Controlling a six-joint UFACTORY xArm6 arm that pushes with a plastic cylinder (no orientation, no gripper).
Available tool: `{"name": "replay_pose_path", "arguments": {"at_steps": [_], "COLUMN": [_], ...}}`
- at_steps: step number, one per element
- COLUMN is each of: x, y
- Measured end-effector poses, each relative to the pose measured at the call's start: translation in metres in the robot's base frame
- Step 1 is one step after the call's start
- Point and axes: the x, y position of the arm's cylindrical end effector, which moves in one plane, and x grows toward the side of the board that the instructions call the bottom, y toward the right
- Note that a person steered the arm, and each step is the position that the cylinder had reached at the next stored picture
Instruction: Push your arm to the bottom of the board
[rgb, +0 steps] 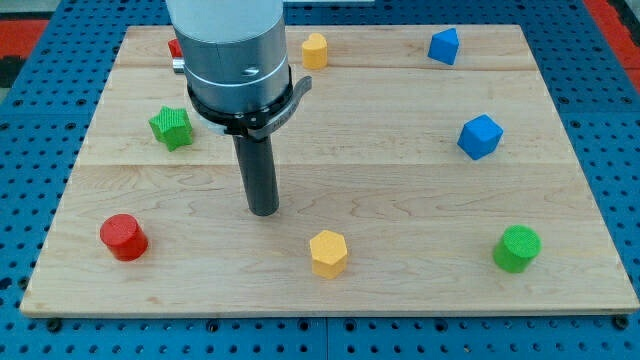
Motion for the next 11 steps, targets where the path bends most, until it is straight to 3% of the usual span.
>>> {"name": "replay_pose_path", "arguments": {"at_steps": [4, 9, 11], "x": [0.0, 0.081, 0.084], "y": [0.0, -0.004, 0.019]}}
